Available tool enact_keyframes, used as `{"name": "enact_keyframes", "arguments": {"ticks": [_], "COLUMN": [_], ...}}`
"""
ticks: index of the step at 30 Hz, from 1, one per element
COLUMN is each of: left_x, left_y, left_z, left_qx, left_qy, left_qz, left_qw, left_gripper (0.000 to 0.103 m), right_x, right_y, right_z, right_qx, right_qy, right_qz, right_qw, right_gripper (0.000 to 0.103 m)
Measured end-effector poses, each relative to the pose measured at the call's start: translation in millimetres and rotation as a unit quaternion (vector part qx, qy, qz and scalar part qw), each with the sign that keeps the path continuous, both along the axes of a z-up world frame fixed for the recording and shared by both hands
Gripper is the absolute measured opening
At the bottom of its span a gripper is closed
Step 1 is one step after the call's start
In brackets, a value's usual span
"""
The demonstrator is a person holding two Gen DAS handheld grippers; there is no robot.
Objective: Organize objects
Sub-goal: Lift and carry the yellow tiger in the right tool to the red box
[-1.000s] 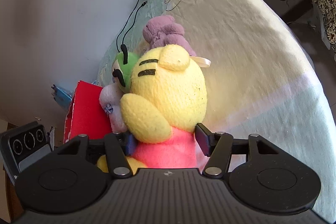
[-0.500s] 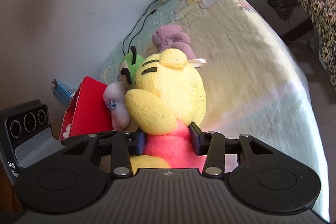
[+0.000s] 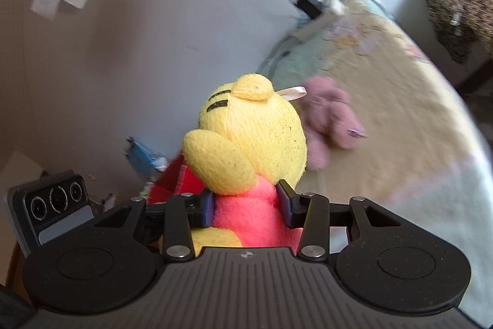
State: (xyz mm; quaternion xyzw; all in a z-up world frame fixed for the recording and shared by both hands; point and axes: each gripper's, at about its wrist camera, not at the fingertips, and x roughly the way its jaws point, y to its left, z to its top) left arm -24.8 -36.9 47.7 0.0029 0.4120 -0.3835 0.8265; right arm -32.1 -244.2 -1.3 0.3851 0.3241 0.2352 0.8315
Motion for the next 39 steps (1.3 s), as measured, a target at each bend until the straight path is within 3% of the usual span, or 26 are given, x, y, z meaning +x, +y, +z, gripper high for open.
{"name": "enact_keyframes", "arguments": {"ticks": [9, 19, 28, 39], "left_x": [-3.1, 11.1, 37.4, 62.2], "left_y": [71.8, 178.1, 240.3, 275.8], "left_z": [35.7, 53.0, 37.5, -3.6], "left_qx": [-0.014, -0.016, -0.010, -0.009], "left_qy": [-0.063, -0.089, -0.070, -0.020], "left_qz": [0.046, 0.076, 0.079, 0.077], "left_qw": [0.9969, 0.9930, 0.9944, 0.9968], "left_gripper": [0.094, 0.094, 0.094, 0.095], "right_x": [28.9, 60.0, 73.7, 86.8], "right_y": [66.1, 173.1, 243.9, 278.7], "right_z": [40.8, 64.1, 56.3, 28.6], "right_qx": [0.002, 0.004, -0.021, -0.074], "right_qy": [-0.059, -0.087, -0.076, -0.033], "right_qz": [0.036, 0.046, 0.014, -0.015], "right_qw": [0.998, 0.995, 0.997, 0.997], "right_gripper": [0.044, 0.044, 0.044, 0.044]}}
